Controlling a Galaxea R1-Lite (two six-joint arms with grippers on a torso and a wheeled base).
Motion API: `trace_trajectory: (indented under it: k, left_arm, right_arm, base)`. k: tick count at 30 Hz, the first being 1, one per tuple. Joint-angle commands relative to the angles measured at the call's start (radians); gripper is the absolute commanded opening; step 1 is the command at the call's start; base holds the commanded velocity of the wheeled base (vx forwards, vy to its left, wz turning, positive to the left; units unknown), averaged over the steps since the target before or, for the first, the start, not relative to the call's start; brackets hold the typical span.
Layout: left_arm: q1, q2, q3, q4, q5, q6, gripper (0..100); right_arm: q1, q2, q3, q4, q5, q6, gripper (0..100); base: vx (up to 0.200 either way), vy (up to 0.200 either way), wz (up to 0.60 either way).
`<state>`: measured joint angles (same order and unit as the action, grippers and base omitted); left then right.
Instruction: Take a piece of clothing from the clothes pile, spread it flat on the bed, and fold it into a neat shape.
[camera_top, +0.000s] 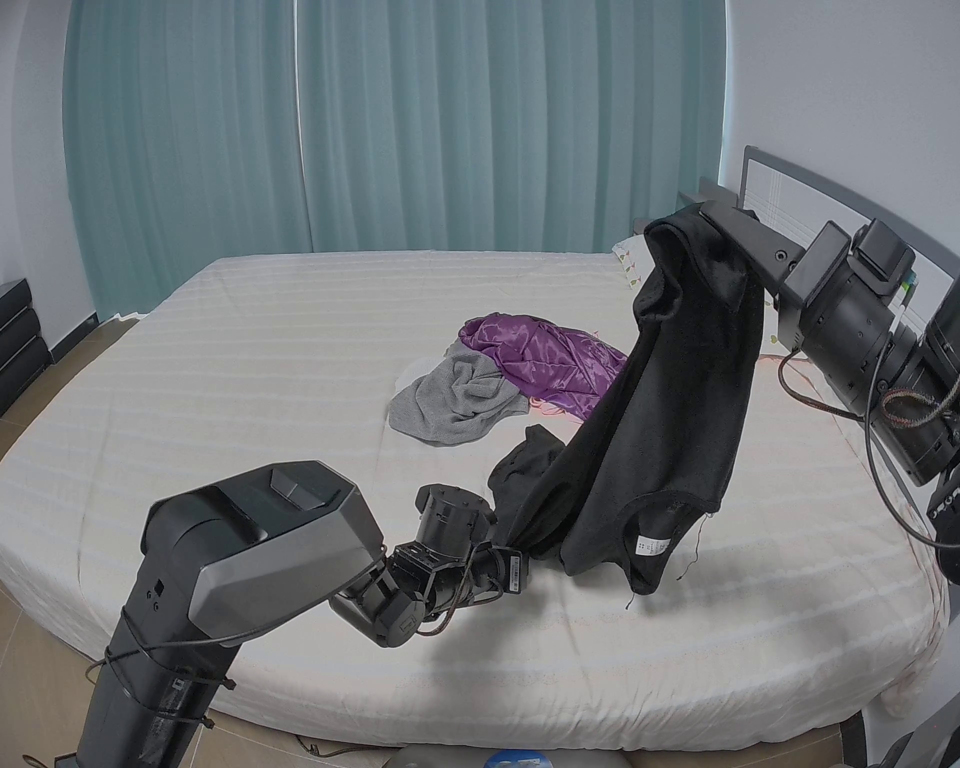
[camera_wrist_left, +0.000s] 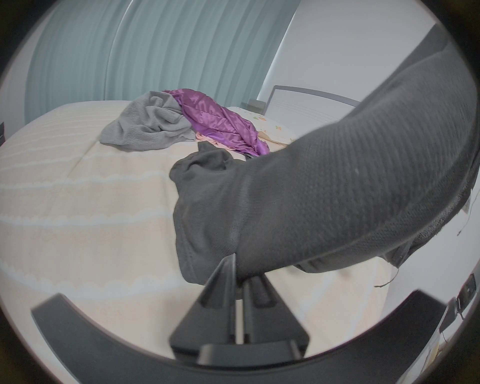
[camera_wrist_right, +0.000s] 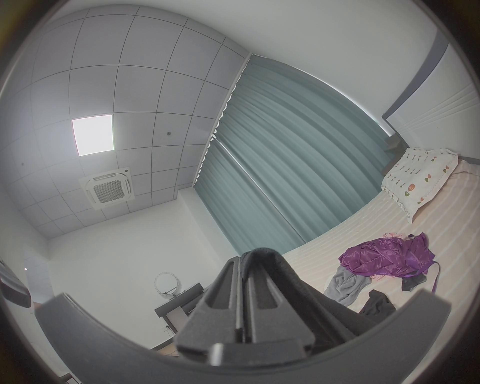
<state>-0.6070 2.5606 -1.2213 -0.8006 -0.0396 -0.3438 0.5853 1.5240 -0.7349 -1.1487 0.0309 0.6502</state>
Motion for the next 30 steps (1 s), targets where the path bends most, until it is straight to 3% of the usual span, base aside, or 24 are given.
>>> trace_trajectory:
  k: [1,5,11,15,19,25,30]
  left_arm:
    - [0.029,-0.014,0.006,-0.003,0.024,-0.017,0]
    - [0.061,-0.097,0.055,-0.003,0.052,-0.07,0]
    - [0.102,-0.255,0.187,-0.006,0.058,-0.08,0]
    - [0.136,-0.427,0.29,-0.009,0.133,-0.127,0]
    - [0.136,-0.553,0.358,-0.025,0.222,-0.213,0]
    - [0.15,-0.72,0.44,-0.051,0.245,-0.253,0]
    - [0.173,-0.777,0.442,-0.051,0.256,-0.256,0]
  right_arm:
    - [-0.033,0.019,0.008,-0.003,0.004,0.0,0]
    - [-0.084,0.05,0.012,-0.005,0.006,0.0,0]
    - [-0.168,0.137,-0.001,-0.014,-0.003,0.002,0]
    - [-0.222,0.229,-0.003,-0.04,-0.023,-0.001,0]
    - [-0.236,0.285,-0.004,-0.117,-0.086,-0.001,0]
    - [-0.229,0.274,-0.078,-0.175,-0.198,-0.041,0]
    - [-0.223,0.232,-0.09,-0.166,-0.186,-0.093,0]
  base:
    - [0.0,0.0,0.0]
    - [0.0,0.0,0.0]
    - [0.0,0.0,0.0]
    - [0.0,0.0,0.0]
    - [0.0,0.0,0.0]
    - [0.0,0.0,0.0]
    - [0.0,0.0,0.0]
